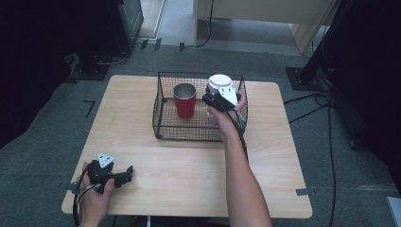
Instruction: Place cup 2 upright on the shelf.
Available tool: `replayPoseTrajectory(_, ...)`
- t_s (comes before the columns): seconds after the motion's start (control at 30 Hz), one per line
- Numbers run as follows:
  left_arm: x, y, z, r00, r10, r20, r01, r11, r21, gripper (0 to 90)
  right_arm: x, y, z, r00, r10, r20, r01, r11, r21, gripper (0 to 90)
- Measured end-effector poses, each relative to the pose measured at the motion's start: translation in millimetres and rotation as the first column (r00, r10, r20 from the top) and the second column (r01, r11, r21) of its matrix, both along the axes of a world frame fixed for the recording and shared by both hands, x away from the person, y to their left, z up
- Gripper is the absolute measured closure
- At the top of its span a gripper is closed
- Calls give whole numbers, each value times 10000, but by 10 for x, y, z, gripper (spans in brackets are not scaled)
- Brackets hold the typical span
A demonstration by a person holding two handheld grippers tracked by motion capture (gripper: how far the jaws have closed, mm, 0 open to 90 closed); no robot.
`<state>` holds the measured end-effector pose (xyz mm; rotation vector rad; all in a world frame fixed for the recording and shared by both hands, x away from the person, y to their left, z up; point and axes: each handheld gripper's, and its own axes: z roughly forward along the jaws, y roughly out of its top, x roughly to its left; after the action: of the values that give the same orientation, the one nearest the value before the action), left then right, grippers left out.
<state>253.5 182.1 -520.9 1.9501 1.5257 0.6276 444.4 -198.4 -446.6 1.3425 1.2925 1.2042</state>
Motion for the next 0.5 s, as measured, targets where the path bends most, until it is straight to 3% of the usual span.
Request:
replayPoseTrajectory(0.3, 0, 0, 0, 10000, 1, -1, -1, 10000, -2, 0, 39, -16, -33, 9969, -300, -731, 298, 9995, -49, 158)
replayPoseTrajectory(0.5, 0, 0, 0, 10000, 0, -1, 0, 10000, 0, 0, 42, -6, -29, 9976, -195, -662, 185, 9997, -168, 158)
